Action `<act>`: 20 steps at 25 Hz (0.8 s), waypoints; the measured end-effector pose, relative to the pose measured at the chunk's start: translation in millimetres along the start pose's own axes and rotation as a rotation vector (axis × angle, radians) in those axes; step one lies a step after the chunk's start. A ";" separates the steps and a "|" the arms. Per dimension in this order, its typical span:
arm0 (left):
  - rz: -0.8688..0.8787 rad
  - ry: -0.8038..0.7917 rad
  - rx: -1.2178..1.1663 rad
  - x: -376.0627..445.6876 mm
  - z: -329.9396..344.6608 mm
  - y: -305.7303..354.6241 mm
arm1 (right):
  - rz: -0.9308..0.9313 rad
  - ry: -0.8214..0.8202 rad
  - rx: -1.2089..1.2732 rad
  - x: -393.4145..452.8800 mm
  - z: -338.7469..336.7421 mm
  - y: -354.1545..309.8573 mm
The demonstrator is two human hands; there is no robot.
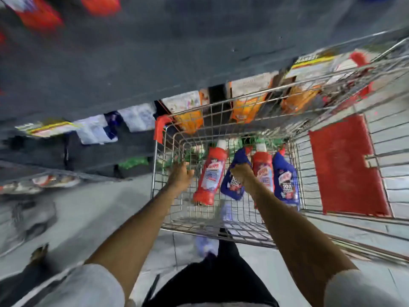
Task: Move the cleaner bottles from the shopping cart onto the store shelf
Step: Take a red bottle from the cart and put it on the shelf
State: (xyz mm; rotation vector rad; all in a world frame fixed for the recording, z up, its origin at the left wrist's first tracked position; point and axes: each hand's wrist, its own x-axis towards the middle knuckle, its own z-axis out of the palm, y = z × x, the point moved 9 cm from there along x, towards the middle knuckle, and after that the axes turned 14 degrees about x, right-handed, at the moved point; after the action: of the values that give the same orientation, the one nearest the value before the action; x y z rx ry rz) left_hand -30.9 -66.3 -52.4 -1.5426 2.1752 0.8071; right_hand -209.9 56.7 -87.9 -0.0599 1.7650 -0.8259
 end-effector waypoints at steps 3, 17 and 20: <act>-0.024 -0.113 0.003 22.4 29.2 0.6 | 0.054 -0.074 -0.035 26.4 17.5 7.5; -0.306 -0.256 -0.273 74.0 95.7 -15.4 | 0.100 -0.038 -0.246 93.1 59.4 19.3; -0.287 -0.253 -0.401 64.1 105.5 -21.8 | 0.074 -0.029 -0.046 92.3 57.9 22.9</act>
State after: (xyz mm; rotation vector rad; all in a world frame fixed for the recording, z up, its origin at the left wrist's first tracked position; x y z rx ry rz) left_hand -36.6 -52.3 -176.9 -1.7688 1.6324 1.3128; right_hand -186.0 5.3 -183.8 -0.0366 1.7485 -0.7274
